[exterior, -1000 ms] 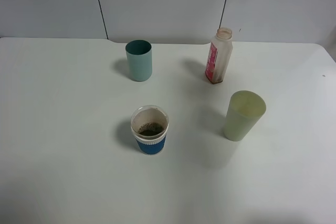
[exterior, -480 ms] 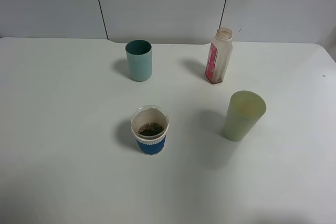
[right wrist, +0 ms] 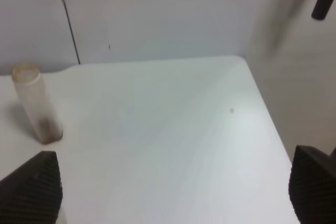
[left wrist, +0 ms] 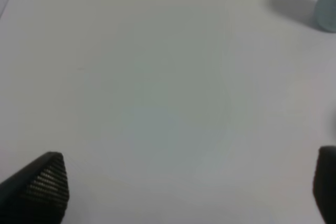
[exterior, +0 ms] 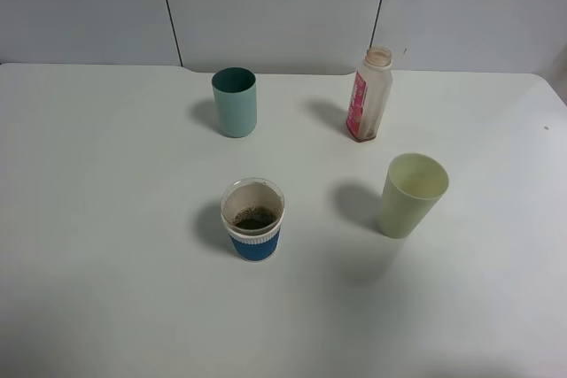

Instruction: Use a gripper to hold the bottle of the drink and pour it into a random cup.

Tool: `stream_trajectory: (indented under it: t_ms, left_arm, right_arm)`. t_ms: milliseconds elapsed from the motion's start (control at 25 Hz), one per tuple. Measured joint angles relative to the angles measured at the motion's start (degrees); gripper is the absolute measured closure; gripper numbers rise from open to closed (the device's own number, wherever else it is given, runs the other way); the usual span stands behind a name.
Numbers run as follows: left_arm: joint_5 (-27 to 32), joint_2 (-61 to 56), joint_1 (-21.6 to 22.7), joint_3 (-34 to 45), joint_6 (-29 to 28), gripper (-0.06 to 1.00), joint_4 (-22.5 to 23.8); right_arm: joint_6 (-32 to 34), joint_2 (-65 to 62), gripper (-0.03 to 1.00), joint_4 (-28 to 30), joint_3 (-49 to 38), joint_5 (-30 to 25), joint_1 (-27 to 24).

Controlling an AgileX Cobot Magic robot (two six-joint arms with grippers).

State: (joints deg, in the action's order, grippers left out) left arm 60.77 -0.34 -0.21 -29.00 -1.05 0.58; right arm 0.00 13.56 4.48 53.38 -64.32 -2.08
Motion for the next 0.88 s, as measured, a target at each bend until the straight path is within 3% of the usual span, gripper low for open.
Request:
stream_trajectory:
  t_ms: [280,560,880]
  left_arm:
    - [0.0,0.0,0.0,0.0,0.0,0.02,0.0]
    - [0.0,0.0,0.0,0.0,0.0,0.02,0.0]
    - [0.0,0.0,0.0,0.0,0.0,0.02,0.0]
  right_arm:
    - [0.0,-5.8,0.12,-2.6,-4.8,-3.0,0.0]
    - [-2.1,-11.8,0.12,-4.5,-15.1,-2.4,0.0]
    - [-3.3,-13.8,0.12,-5.0,-20.8,-0.1,0.0]
